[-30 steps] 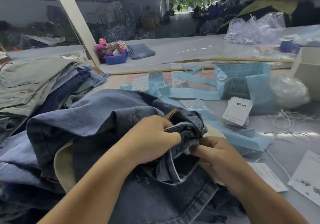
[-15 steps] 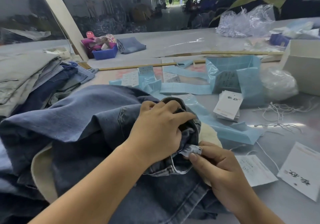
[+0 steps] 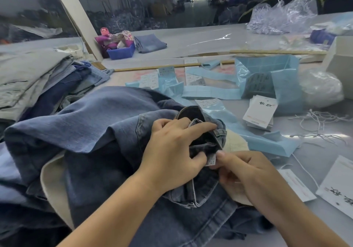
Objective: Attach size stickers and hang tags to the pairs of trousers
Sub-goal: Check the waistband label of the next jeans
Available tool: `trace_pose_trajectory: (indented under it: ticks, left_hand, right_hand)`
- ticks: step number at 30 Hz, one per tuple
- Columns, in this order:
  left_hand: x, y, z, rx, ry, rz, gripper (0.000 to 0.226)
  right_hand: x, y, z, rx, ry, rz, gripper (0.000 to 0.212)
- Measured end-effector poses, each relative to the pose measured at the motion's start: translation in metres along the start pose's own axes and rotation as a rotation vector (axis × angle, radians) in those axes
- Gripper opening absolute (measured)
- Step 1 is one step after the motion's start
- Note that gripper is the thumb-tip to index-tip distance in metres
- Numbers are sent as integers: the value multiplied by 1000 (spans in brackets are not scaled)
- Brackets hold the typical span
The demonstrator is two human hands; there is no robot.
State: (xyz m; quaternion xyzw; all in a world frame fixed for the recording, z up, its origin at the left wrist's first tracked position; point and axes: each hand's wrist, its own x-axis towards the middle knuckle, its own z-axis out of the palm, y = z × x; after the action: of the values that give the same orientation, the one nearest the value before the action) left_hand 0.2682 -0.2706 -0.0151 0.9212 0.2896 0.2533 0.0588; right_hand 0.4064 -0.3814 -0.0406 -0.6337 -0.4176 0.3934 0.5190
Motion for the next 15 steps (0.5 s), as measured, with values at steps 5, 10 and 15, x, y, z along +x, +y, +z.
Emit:
trace_pose_trajectory:
  ticks: [5,10,15]
  left_hand:
    - [-6,0,5,-29,88,35,48]
    - [-12,0,8,-87,163,32,45]
    - [-12,4,8,-173,216,-87,44]
  right_hand:
    - [15,-8,7,-2,13,131,40]
    - [16,-3,0,35,-64,153,17]
    - [1,7,5,196,-25,84,22]
